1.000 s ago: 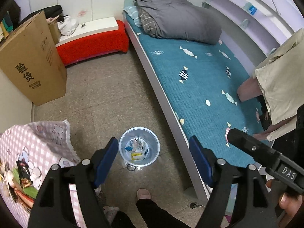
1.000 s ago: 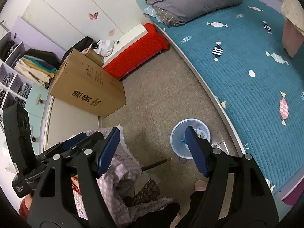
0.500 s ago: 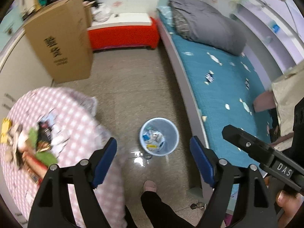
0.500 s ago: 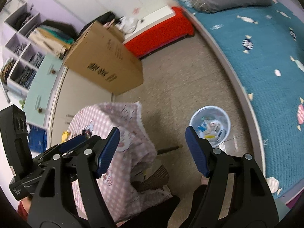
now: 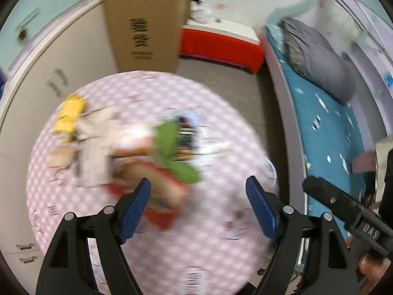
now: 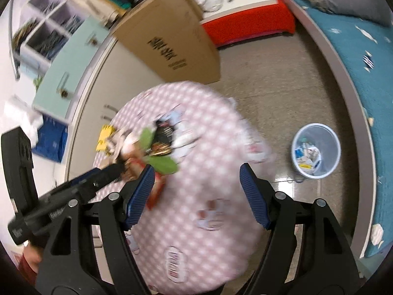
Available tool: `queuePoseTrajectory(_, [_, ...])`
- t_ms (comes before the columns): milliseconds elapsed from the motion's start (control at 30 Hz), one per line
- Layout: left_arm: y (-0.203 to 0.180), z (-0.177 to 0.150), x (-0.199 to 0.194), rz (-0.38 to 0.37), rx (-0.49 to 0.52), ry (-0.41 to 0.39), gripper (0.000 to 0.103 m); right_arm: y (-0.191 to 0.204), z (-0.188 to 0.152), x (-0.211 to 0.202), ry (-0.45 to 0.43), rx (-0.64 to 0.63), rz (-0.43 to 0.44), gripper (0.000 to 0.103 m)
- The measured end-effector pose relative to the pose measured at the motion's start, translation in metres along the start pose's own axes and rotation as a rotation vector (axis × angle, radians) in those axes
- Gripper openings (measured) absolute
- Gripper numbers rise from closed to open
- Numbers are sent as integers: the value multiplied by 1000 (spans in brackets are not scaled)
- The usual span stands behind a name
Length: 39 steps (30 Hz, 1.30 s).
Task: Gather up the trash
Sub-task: 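Grasp the brown paper with the left gripper while the right grasps the yellow cup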
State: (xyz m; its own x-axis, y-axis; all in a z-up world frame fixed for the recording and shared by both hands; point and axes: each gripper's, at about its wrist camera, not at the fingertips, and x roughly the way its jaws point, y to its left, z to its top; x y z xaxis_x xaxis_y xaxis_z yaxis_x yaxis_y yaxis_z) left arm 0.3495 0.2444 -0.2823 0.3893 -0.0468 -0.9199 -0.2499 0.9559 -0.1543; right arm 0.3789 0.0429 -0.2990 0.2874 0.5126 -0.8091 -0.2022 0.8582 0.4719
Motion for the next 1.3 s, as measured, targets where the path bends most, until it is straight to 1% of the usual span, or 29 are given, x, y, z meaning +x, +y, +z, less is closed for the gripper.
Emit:
queuePoseTrajectory(167, [95,-4,1,39,-66,12,78,62,-14,41,5,-46,-5,71])
queuePoseTrajectory(300, [154,-7,2,65,-115,23,78,97,-21,66,8,-68,-18,71])
queuePoseTrajectory(433, [199,-7,10,80,-156,41,78,127,-23,86,8,-108,-50,71])
queuePoseTrajectory(500, [215,-5,18,73,-174,51,78,135,-23,93,13,-119,-62,71])
queuePoseTrajectory(600, [230,-1,27,60,-195,48,78,146,-19,103,12,-135,-95,71])
queuePoseTrajectory(800, [243,11,60,63,-168,85,78,150,-14,120,27,-132,-133,71])
queuePoseTrajectory(967, [244,20,88,88,-139,130,78,161,-5,129,11,-171,-159,71])
queuePoseTrajectory(1033, [243,23,98,93,-110,143,78,166,1,132,6,-185,-163,71])
queuePoseTrajectory(1100, [241,25,105,75,-95,158,78,171,6,136,2,-197,-167,71])
queuePoseTrajectory(1133, [239,27,106,80,-79,151,78,174,8,138,-1,-203,-167,71])
queuePoseTrajectory(1167, [237,28,108,87,-53,143,72,176,11,140,-4,-208,-167,71])
queuePoseTrajectory(1200, [235,29,107,87,-34,130,64,181,14,143,-7,-219,-171,71])
queuePoseTrajectory(1267, [233,32,106,80,-4,132,49,189,18,148,-9,-237,-170,71])
queuePoseTrajectory(1300, [233,32,104,52,0,127,35,195,20,151,-8,-248,-161,71])
